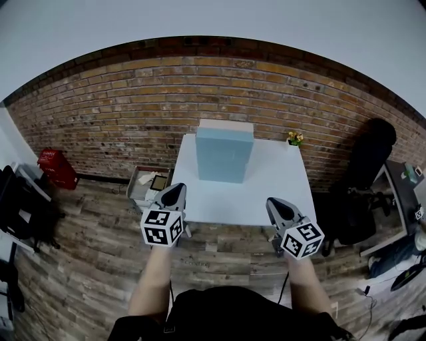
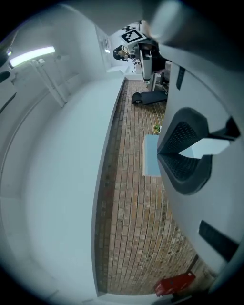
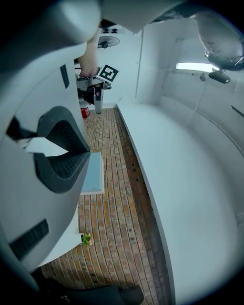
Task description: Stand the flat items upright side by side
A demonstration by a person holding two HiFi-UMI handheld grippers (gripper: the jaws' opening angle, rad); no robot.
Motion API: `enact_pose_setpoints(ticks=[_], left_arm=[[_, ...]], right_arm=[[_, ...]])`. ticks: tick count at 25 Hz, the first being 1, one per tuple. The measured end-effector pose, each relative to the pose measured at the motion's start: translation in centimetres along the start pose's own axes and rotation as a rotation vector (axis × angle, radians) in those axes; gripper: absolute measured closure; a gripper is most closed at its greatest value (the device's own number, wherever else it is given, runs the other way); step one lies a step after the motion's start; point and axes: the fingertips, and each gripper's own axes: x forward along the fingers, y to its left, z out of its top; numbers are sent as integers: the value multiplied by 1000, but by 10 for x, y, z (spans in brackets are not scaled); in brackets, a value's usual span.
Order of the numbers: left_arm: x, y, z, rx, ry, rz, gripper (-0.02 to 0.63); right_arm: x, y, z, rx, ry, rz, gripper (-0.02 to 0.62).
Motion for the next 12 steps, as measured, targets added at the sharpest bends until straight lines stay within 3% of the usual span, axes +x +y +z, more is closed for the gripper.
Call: enact_pose_setpoints(ticks=[7,12], left_arm=[[-8,0,0,-20,-6,-2,589],[-11,-7,-5,-8,12,-25,589]], right_arm=[[-9,14,-5,-6,7,-18,580],[-17,10,-19,58,25,-38,580]])
